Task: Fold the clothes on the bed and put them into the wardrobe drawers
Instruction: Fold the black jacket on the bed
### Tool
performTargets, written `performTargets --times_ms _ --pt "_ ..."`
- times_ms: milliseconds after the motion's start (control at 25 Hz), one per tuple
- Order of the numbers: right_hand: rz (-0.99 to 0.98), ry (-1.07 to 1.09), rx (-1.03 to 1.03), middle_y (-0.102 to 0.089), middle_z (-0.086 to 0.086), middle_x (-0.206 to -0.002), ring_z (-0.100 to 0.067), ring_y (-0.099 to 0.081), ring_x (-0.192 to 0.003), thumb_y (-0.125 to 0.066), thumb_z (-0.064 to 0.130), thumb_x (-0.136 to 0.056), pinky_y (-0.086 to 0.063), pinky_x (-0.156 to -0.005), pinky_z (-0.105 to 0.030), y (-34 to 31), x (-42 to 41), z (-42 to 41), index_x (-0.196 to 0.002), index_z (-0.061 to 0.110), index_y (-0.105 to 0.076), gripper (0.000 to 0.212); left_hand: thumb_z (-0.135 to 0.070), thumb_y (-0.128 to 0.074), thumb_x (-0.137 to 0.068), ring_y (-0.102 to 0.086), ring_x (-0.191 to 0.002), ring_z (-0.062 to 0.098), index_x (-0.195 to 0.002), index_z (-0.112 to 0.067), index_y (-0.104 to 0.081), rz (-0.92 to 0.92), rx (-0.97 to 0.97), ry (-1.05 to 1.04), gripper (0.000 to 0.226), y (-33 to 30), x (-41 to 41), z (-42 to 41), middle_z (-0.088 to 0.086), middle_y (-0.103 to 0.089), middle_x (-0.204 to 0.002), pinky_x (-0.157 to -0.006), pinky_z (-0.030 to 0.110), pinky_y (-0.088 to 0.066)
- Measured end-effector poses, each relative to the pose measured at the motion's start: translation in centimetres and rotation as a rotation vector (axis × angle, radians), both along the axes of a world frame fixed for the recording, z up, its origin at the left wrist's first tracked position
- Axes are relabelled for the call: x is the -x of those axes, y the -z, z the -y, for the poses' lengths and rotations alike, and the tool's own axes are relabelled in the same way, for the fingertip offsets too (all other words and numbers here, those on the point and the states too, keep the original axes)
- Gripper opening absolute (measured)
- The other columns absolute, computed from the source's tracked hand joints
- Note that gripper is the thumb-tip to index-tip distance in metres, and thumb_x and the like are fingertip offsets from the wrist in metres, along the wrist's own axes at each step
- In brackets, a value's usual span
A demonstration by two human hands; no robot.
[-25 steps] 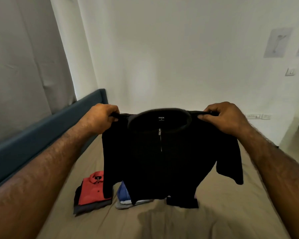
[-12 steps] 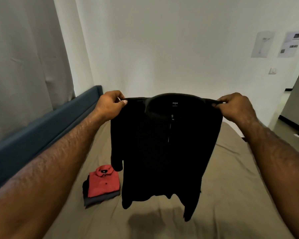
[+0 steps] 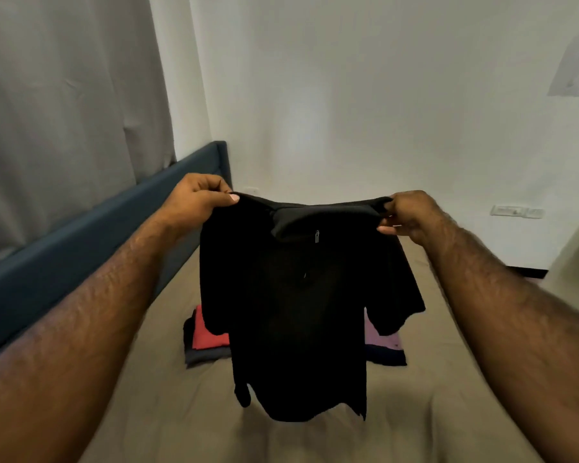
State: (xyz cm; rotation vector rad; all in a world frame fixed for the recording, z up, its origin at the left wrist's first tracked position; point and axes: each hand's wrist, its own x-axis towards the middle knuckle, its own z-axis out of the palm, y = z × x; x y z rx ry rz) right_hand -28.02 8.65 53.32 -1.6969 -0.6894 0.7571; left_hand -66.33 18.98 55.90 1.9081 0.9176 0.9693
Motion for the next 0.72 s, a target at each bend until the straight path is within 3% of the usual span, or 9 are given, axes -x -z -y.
performTargets --times_ms 200,360,560,720 --pt "-0.256 -0.182 -0.158 -0.068 -0.006 -0.086 -0.019 -0.064 -0.077 -0.041 -0.005 -0.099 -0.061 -0.071 -0.039 2.4 4.3 -5.8 -0.095 0.011 -0.068 0.032 -0.005 -0.073 -0.077 -0.048 -0.043 0.005 -0.064 -0.018 -0.064 0.161 -0.013 0.018 0.021 -3.5 2.9 5.7 -0.005 -0.056 -0.053 -0.043 0.016 -0.035" --pt "-0.281 -0.303 -0.173 -0.072 -0.01 -0.093 -0.025 -0.067 -0.088 -0.04 -0.008 -0.092 -0.062 -0.072 -0.04 3.4 5.3 -8.7 -0.093 0.01 -0.073 0.038 -0.003 -0.073 -0.069 -0.046 -0.041 0.003 -0.068 -0.006 -0.059 0.102 -0.005 0.109 0.014 -4.9 0.2 12.0 -0.005 -0.054 -0.051 -0.042 0.014 -0.033" --pt "-0.248 -0.367 0.004 -0.075 -0.013 -0.109 -0.024 -0.068 -0.088 -0.049 0.0 -0.09 -0.06 -0.074 -0.037 8.9 0.4 -7.3 -0.099 0.004 -0.076 0.029 0.001 -0.076 -0.084 -0.046 -0.051 0.006 -0.077 -0.004 -0.059 -0.311 0.11 0.501 0.019 0.6 -10.1 17.4 -0.001 -0.051 -0.061 -0.051 0.017 -0.038" --pt "-0.166 -0.309 0.232 -0.073 -0.014 -0.112 -0.028 -0.062 -0.091 -0.051 0.001 -0.076 -0.054 -0.078 -0.04 17.7 -7.4 -3.6 -0.104 -0.006 -0.074 0.037 -0.017 -0.082 -0.087 -0.055 -0.06 0.007 -0.08 -0.02 -0.062 -0.743 0.168 0.729 0.022 14.6 -23.2 19.5 -0.011 -0.058 -0.069 -0.063 0.038 -0.054"
